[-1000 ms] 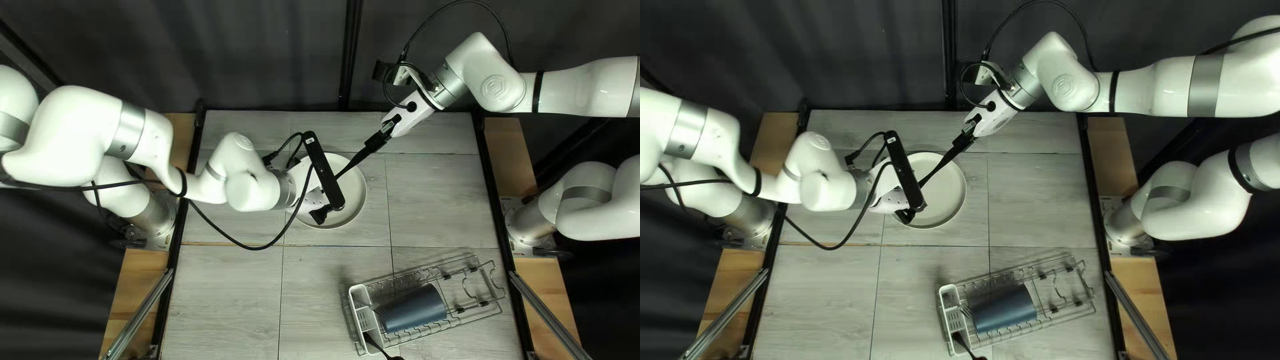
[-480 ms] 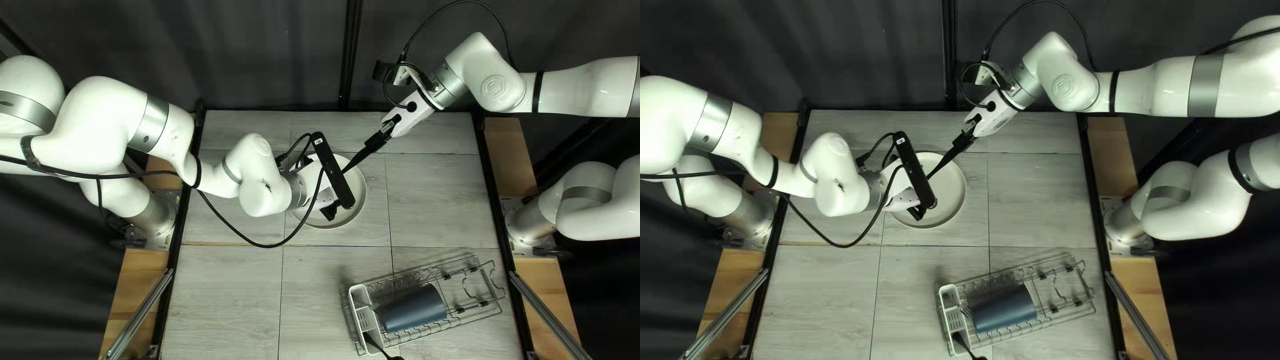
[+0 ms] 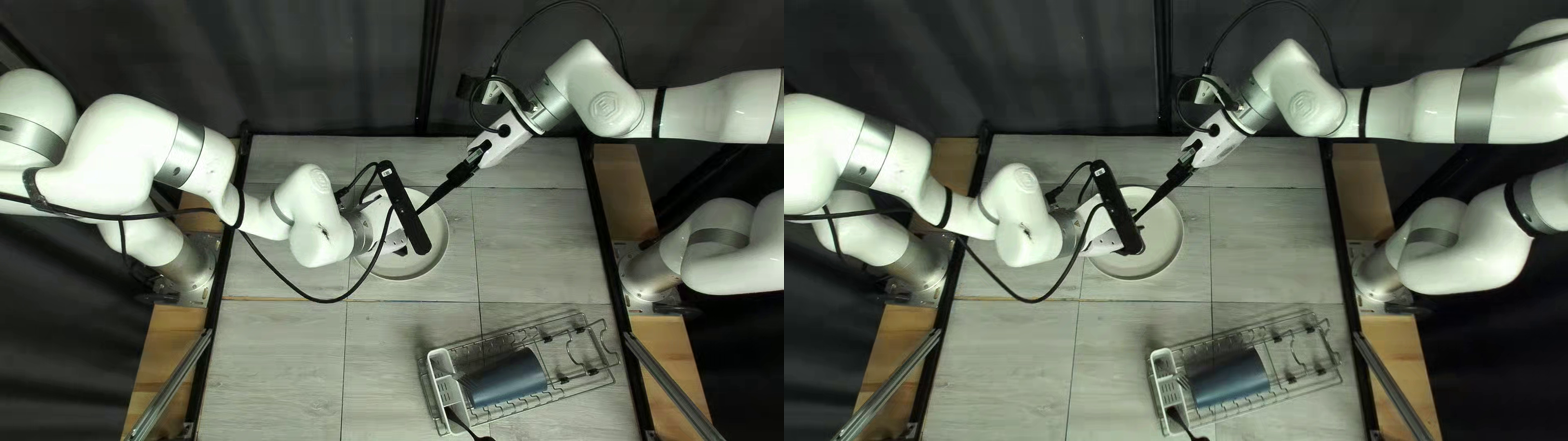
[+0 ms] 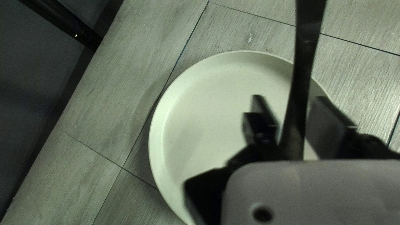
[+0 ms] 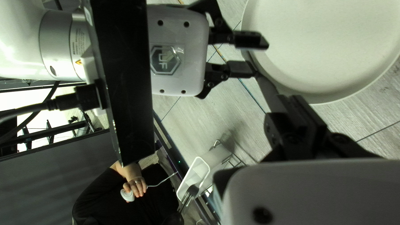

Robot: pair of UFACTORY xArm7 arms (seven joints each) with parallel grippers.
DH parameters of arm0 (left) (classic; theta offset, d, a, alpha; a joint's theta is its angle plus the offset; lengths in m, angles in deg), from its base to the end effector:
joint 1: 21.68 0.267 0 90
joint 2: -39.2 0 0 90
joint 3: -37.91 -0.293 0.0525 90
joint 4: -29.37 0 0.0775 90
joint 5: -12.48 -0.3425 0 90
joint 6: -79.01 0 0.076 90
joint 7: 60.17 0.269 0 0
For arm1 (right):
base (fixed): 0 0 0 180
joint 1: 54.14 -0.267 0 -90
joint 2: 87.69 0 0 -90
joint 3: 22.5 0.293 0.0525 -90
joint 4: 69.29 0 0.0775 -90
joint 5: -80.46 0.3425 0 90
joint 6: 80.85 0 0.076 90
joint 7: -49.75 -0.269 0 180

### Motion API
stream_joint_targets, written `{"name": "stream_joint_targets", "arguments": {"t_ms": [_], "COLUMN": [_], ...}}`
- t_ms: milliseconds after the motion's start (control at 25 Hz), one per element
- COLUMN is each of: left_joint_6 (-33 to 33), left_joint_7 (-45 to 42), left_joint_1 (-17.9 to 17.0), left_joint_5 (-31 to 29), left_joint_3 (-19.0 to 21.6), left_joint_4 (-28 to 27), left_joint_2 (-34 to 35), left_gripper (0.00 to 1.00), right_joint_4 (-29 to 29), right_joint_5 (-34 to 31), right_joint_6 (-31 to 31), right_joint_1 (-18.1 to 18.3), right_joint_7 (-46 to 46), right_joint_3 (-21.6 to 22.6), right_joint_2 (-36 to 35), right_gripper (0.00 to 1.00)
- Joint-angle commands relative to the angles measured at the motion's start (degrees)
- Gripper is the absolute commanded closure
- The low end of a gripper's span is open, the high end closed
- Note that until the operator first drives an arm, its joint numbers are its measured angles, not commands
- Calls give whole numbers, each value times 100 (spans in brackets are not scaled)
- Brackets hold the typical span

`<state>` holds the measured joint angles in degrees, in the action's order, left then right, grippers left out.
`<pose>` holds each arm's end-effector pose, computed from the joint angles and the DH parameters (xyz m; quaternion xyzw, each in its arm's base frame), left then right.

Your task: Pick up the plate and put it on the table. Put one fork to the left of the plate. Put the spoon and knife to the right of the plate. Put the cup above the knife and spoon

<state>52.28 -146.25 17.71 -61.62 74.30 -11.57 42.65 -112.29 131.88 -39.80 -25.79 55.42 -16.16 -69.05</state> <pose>0.5065 0.0819 0.1617 -0.9047 -0.1974 -0.3213 0.1984 0.4809 -0.0963 0.2772 -0.8441 0.3950 -0.2382 0.2733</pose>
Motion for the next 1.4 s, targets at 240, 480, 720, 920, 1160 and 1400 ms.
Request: {"name": "stream_joint_targets", "arguments": {"t_ms": [240, 480, 720, 920, 1160, 1400], "left_joint_6": [-15, 52, -521, -1834, -2589, -2589], "left_joint_7": [208, 971, 1915, 2898, 3260, 3260], "left_joint_1": [-44, -465, -1593, -2747, -3147, -3147], "left_joint_5": [443, 1643, 3183, 4485, 4944, 4944], "left_joint_3": [-8, -301, -880, -1444, -1662, -1662], "left_joint_4": [115, 876, 1699, 1971, 2011, 2011], "left_joint_2": [149, 1163, 2365, 3467, 4091, 4091], "left_gripper": [100, 100, 100, 100, 100, 100], "right_joint_4": [0, 0, 0, 0, 0, 0], "right_joint_5": [0, 0, 0, 0, 0, 0], "right_joint_6": [0, 0, 0, 0, 0, 0], "right_joint_1": [0, 0, 0, 0, 0, 0], "right_joint_7": [0, 0, 0, 0, 0, 0], "right_joint_3": [0, 0, 0, 0, 0, 0], "right_joint_2": [0, 0, 0, 0, 0, 0], "right_gripper": [0, 0, 0, 0, 0, 0]}}
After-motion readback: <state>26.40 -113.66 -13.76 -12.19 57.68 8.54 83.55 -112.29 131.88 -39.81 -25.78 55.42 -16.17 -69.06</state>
